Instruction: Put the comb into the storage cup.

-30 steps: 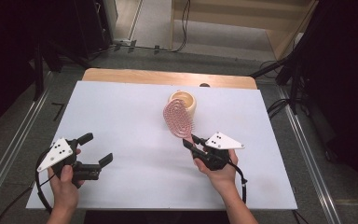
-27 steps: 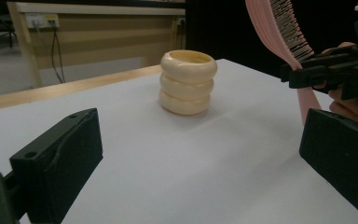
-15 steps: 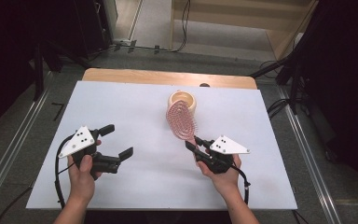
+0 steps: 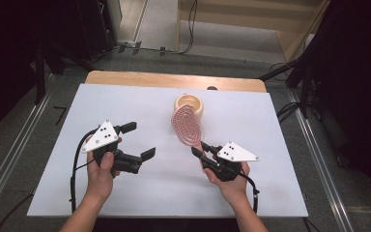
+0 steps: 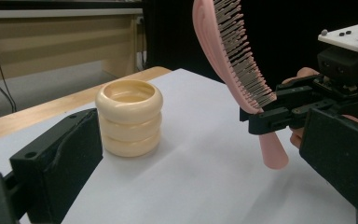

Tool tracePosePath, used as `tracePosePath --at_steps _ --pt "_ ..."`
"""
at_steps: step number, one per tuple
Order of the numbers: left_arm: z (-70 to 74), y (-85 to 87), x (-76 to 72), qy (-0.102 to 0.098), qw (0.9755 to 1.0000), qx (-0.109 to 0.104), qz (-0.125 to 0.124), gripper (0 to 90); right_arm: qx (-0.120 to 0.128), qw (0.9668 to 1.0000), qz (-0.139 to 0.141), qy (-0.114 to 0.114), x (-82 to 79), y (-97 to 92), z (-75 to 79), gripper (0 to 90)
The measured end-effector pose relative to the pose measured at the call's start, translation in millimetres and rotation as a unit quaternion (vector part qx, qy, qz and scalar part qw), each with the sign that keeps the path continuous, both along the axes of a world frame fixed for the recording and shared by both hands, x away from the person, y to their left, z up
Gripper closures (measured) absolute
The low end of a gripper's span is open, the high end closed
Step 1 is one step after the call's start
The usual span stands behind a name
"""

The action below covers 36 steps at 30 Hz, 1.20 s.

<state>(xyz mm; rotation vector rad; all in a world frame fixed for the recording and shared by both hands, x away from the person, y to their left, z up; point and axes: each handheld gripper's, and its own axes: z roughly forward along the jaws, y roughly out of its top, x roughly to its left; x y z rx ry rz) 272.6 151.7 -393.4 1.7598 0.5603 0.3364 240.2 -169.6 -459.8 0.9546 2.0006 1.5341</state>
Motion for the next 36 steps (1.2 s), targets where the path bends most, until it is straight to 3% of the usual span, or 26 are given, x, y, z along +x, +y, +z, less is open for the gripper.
tracePosePath --at_steps 18,22,36 --pt "6.6 -34.0 8.9 0.008 0.9995 -0.005 -0.03 0.0 -0.007 0.9999 0.002 -0.01 -3.5 9.6 -2.6 67.8" --pt "6.6 -40.9 8.7 0.004 0.9997 -0.006 -0.023 1.9 -0.008 0.9999 0.002 -0.01 -4.1 11.3 -3.6 67.8" --pt "5.2 -57.1 13.1 0.025 0.9993 -0.02 -0.019 8.0 -0.009 0.9999 0.006 -0.011 -6.4 16.9 -5.4 67.8"
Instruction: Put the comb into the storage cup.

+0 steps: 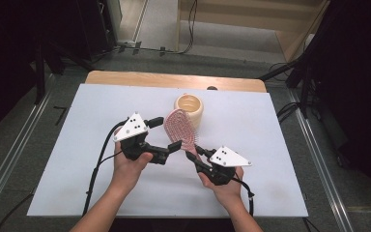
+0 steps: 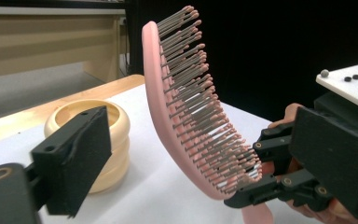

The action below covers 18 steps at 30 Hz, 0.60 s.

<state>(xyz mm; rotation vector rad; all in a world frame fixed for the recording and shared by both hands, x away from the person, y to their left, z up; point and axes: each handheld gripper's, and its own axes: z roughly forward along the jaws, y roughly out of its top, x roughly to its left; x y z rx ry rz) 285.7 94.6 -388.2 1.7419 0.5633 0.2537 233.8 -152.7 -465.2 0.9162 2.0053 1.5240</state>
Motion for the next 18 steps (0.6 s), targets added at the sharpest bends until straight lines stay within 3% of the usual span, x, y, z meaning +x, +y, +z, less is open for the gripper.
tracePosePath --at_steps 2,12,18 --pt "-0.9 -1.8 1.6 0.008 1.0 -0.002 -0.002 12.9 -0.001 1.0 0.0 -0.002 -0.5 1.1 0.0 67.8" --pt "-2.0 -7.6 5.1 0.037 0.9991 -0.009 0.016 18.4 -0.005 1.0 0.004 -0.004 -0.7 4.1 -0.8 67.8" --pt "-2.5 -12.0 5.0 0.045 0.9988 -0.01 0.015 27.3 -0.006 1.0 0.004 -0.005 -1.4 6.1 -1.0 67.8"
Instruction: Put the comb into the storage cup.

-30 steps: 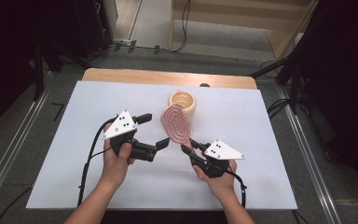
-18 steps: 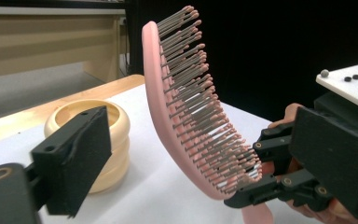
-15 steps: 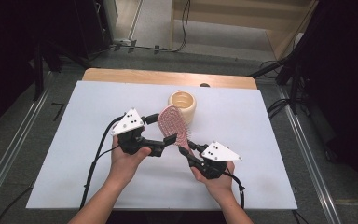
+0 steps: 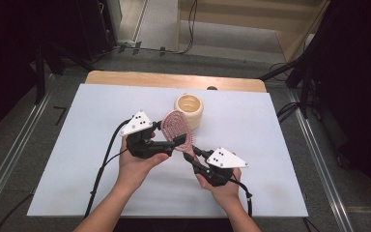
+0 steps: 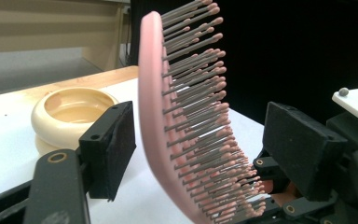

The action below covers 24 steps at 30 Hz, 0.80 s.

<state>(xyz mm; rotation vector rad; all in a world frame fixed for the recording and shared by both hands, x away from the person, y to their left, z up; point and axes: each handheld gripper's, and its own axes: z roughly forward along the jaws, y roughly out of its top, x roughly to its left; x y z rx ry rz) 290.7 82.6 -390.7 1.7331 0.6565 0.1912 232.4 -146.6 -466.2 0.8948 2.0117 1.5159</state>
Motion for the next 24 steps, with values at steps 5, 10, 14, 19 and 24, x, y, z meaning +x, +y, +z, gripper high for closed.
tracePosePath --at_steps 5,10,14,19,24 --pt "-1.9 -3.5 2.3 0.015 0.9999 0.005 0.006 28.9 -0.002 1.0 0.0 -0.002 -0.2 0.5 -0.1 67.8" --pt "-3.7 -4.8 5.4 0.033 0.9994 -0.001 0.007 37.4 -0.002 1.0 0.0 -0.002 -0.6 1.2 0.0 67.8" --pt "-3.8 -5.5 5.6 0.036 0.9993 -0.003 0.009 39.9 -0.004 1.0 -0.002 -0.003 -1.0 2.3 -0.4 67.8" --pt "-4.3 -6.4 5.5 0.041 0.9991 -0.002 0.012 43.9 -0.005 1.0 -0.001 0.0 -1.9 4.0 -0.8 67.8" --pt "-4.0 -6.4 5.8 0.044 0.9989 -0.006 0.014 47.0 -0.01 0.9999 -0.001 -0.006 -2.5 6.2 -1.1 67.8"
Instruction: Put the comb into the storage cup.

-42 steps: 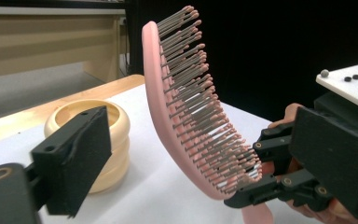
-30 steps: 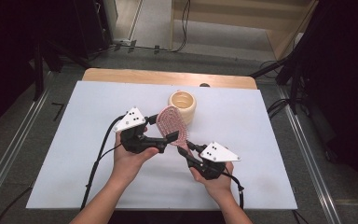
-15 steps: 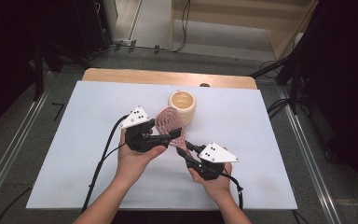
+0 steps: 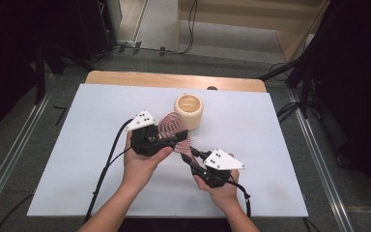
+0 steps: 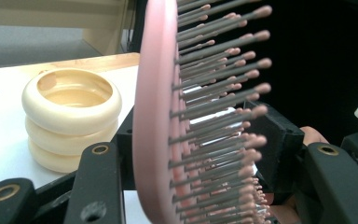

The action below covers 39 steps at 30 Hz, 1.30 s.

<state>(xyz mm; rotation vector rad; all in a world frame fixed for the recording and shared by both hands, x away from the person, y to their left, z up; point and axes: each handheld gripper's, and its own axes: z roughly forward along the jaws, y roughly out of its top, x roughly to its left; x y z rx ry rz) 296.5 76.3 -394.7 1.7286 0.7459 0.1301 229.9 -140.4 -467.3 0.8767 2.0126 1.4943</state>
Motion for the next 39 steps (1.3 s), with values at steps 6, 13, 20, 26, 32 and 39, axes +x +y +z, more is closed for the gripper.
tracePosePath --at_steps 6,13,20,26,32,39 --pt "-1.5 0.7 -0.5 0.006 1.0 -0.003 0.002 53.9 0.0 1.0 0.002 0.002 0.1 1.2 -1.1 67.8" --pt "-0.4 1.9 0.1 0.016 0.9998 -0.009 -0.003 56.9 -0.002 1.0 0.002 -0.002 0.2 1.3 -2.1 67.8" --pt "2.4 4.2 -0.3 0.019 0.9995 -0.02 -0.015 61.4 -0.007 0.9997 0.003 -0.021 1.4 3.2 -5.7 67.8" --pt "5.0 7.0 -0.9 0.014 0.9994 -0.022 -0.025 62.4 -0.006 0.9992 0.015 -0.036 4.1 3.7 -8.5 67.6" --pt "9.2 9.9 -1.4 0.002 0.9995 -0.018 -0.026 62.7 0.009 0.9981 0.031 -0.052 8.5 3.4 -8.4 54.9" --pt "13.5 11.6 -1.4 -0.006 0.9995 -0.016 -0.024 63.2 0.021 0.9989 0.042 -0.004 10.3 -1.4 -7.5 21.7"
